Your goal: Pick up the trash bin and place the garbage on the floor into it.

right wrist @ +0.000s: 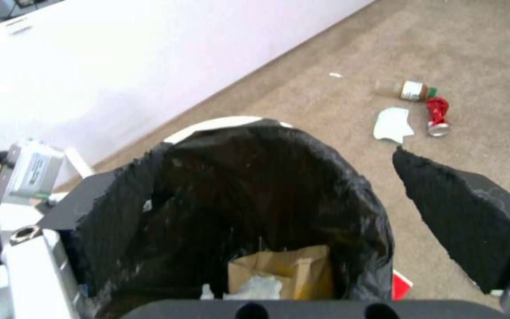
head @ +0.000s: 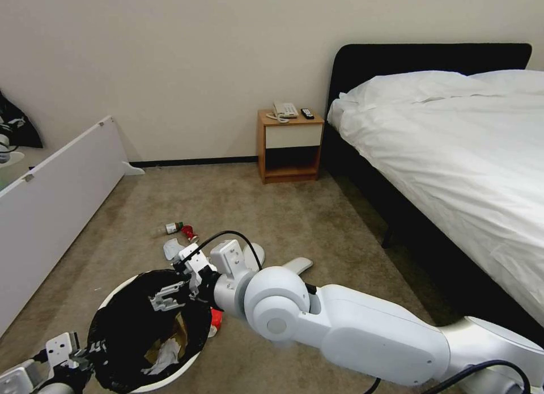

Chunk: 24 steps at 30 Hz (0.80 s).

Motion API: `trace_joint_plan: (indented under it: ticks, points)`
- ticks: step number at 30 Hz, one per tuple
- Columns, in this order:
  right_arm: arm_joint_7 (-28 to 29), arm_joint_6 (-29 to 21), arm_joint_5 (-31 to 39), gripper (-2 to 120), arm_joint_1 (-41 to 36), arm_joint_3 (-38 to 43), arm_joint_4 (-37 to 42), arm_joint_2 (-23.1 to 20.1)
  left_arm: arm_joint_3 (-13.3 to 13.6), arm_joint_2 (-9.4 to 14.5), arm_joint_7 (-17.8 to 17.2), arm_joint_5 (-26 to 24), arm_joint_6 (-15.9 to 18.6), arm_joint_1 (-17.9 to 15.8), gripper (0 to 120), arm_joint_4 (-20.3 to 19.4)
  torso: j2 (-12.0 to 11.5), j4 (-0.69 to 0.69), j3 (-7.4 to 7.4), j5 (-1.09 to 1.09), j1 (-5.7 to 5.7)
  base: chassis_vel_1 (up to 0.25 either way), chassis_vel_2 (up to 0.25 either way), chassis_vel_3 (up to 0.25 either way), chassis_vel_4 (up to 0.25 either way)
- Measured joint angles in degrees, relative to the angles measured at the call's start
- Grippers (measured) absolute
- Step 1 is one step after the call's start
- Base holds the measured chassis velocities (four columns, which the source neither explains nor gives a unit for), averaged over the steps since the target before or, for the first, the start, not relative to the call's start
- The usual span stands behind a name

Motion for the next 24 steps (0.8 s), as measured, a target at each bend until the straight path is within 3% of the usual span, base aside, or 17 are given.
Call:
trace_joint_plan:
  ticks: [10, 13, 15, 16, 18, 24]
  points:
    - [-1.6, 2.9, -3.23, 100, -0.46, 2.52, -0.56, 1.16, 0.16, -0.04, 0.03, 0.21, 0.0, -0.05, 2, 0.43, 0.0, 0.01, 0.0, 0.0, 0.0, 0.0, 0.0, 0.0, 0.0]
    - [-3.59, 5.96, -5.56, 100, -1.05, 5.3, 0.48, 0.2, -0.01, 0.07, 0.04, 0.2, 0.0, -0.22, 2, 0.57, 0.0, 0.01, 0.0, 0.0, 0.0, 0.0, 0.0, 0.0, 0.0]
    - [-7.18, 11.41, -9.59, 100, -2.53, 8.78, 1.04, -1.62, -0.45, 0.15, 0.06, 0.14, 0.0, -0.35, 2, 0.57, 0.0, 0.01, 0.0, 0.0, 0.0, 0.0, 0.0, 0.0, 0.0]
    - [-7.18, 11.41, -9.59, 100, -2.53, 8.78, 1.04, -1.62, -0.45, 0.15, 0.06, 0.14, 0.0, -0.35, 2, 0.57, 0.0, 0.01, 0.0, 0.0, 0.0, 0.0, 0.0, 0.0, 0.0]
    - [-11.72, 18.3, -13.23, 100, -5.19, 14.64, 1.58, -4.21, -1.12, 0.19, 0.08, 0.11, 0.0, -0.25, 2, 0.35, 0.0, 0.0, 0.0, 0.01, 0.0, 0.0, 0.0, 0.0, 0.0]
    - [-16.1, 25.25, -15.44, 100, -8.15, 23.06, 2.05, -6.72, -2.18, 0.11, 0.09, 0.08, -0.01, -0.13, 2, 0.1, 0.0, 0.01, 0.0, 0.01, 0.0, 0.0, 0.0, 0.0, 0.0]
